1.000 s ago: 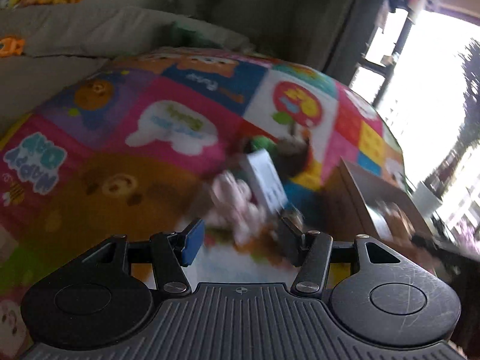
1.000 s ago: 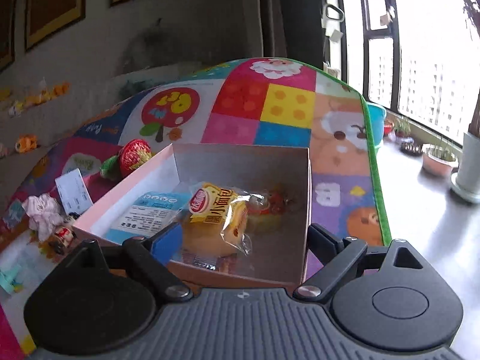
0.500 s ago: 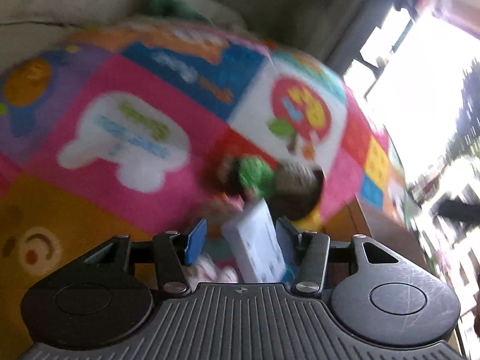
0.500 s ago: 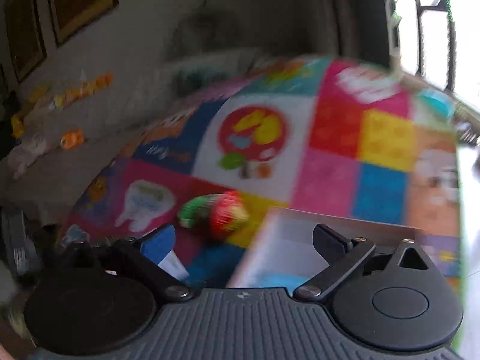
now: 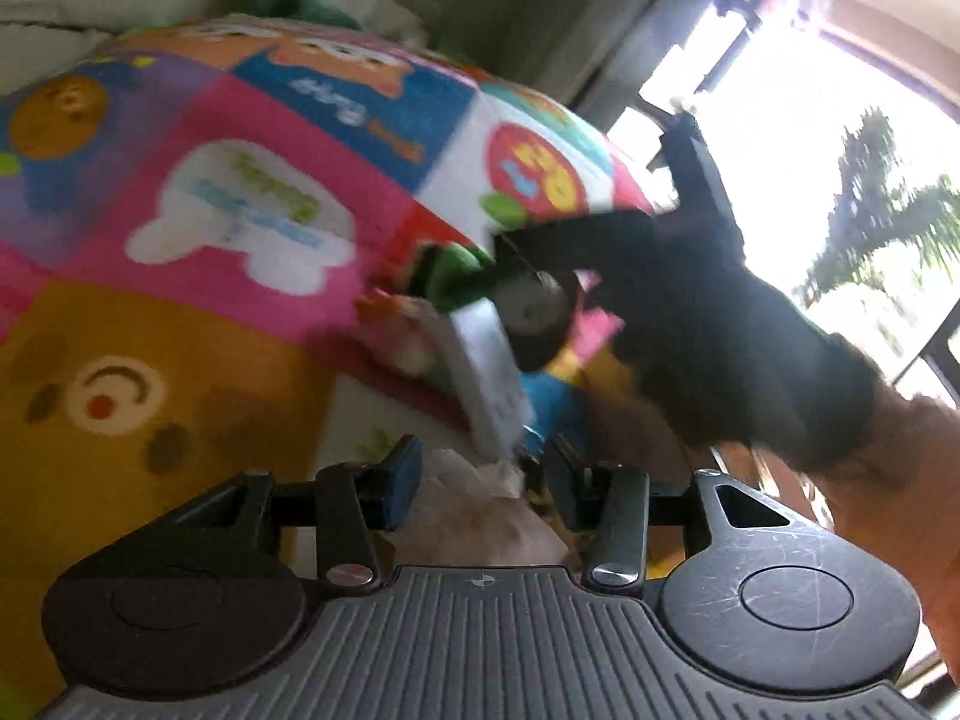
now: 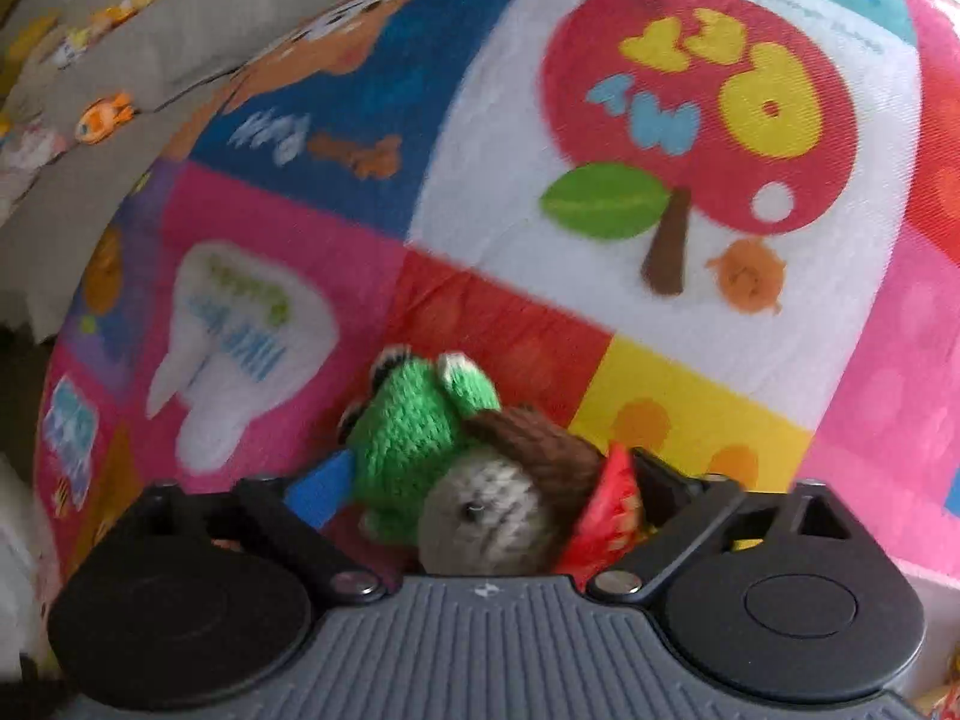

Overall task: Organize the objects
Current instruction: 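Grasp the crocheted doll with red hat with the right gripper and lift, then carry the crocheted doll toward the pink box while the left gripper grasps the teal toy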

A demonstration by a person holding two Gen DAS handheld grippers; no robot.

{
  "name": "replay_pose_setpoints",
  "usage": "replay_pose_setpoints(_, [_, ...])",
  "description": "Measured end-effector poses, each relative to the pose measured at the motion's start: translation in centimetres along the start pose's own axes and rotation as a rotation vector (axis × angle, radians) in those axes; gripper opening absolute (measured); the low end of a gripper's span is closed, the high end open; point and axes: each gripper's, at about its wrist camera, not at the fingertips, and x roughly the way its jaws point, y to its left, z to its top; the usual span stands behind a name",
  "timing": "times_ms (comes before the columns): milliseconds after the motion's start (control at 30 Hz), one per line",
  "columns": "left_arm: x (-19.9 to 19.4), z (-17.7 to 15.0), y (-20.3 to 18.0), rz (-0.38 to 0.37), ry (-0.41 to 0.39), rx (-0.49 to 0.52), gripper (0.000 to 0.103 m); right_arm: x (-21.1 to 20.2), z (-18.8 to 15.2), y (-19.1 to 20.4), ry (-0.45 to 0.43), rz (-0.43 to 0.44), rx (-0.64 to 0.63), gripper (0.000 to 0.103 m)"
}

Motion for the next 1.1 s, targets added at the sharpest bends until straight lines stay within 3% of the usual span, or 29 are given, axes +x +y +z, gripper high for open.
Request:
replay_pose_setpoints(67, [-0.1, 0.0, 0.7, 0.002, -0.009, -0.039, 0.049, -1.2, -1.1, 0.6, 0.025, 0.012, -0.03, 0.064])
replay_pose_setpoints(133, [-0.2, -0.3, 0.8, 0.001, -0.009, -0.056, 0.049, -2.5, -2.1, 0.6, 0.044, 0.049, -0.002, 0.064])
replay_pose_setpoints(267, [-1.1, -0.5, 0.1, -0.01, -0.006, -0.072, 0.049, -5.5, -3.7, 0.9, 0.001, 0.058, -0.006, 0.063])
replay_pose_setpoints(400, [-3.2, -0.8, -0.9, 0.005, -0.035, -0.054, 0.049, -11.1, -4.8, 0.6, -0.122, 0.096, 0.01, 0.063])
replay_pose_setpoints(533, [-5.5, -2.1, -1.5, 0.063, -0.032, -0.042, 0.049, -17.3, -8.9, 0.2, -0.194, 0.151, -0.036, 0.064])
replay_pose_setpoints(700, [-7.9, -5.1, -2.9, 0.112, -0.002, -0.02, 0.049, -20.0, -17.6, -0.3, -0.1, 0.225, -0.077, 0.064])
replay_pose_setpoints(867, [-9.0, -9.0, -5.1, 0.205, 0.033, 0.069, 0.049, -18.7, -24.7, -1.6, 0.03, 0.273, -0.101, 0.064])
replay_pose_setpoints(967, [-8.0, -9.5, -6.1, 0.232, 0.06, 0.082, 0.049, -17.9, -26.9, -2.3, 0.051, 0.231, -0.112, 0.066])
replay_pose_setpoints(1033, [-7.2, -9.8, -7.2, 0.211, 0.085, 0.094, 0.049, -18.6, -27.9, -2.2, -0.039, 0.142, -0.159, 0.069])
replay_pose_setpoints(1100, [-6.1, -10.2, -8.3, 0.139, 0.125, 0.093, 0.049, -20.2, -29.0, -1.9, -0.174, 0.011, -0.237, 0.081])
